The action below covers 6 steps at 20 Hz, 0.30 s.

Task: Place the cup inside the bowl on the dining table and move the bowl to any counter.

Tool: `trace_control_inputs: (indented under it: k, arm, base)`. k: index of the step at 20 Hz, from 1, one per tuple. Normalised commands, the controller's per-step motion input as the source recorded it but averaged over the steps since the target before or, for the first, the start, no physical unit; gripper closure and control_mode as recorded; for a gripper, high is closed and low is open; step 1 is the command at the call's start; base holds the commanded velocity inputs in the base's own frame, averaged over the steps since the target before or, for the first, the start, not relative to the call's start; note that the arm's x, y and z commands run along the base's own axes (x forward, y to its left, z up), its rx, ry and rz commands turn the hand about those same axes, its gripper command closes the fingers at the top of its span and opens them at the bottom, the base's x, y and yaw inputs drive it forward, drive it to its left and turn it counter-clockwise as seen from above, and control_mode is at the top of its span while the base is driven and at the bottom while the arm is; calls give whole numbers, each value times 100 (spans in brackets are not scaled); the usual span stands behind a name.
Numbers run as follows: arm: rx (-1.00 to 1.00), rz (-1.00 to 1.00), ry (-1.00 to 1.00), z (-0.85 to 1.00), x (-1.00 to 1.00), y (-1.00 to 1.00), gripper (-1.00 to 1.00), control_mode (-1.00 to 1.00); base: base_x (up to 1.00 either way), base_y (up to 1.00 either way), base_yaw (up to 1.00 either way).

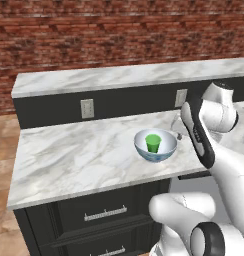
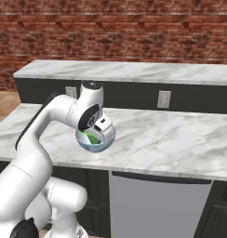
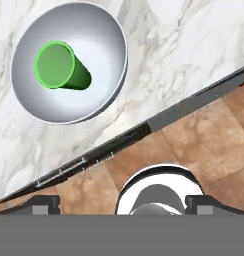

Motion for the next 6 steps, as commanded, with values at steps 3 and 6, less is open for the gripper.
trace_control_inputs:
  k: [3,6]
  arm:
    - [-8,0,0,30,-65,32,-100,-100]
    - [-8,0,0,27,-67,35,-100,-100]
  base:
    - [0,0,0]
    - [0,0,0]
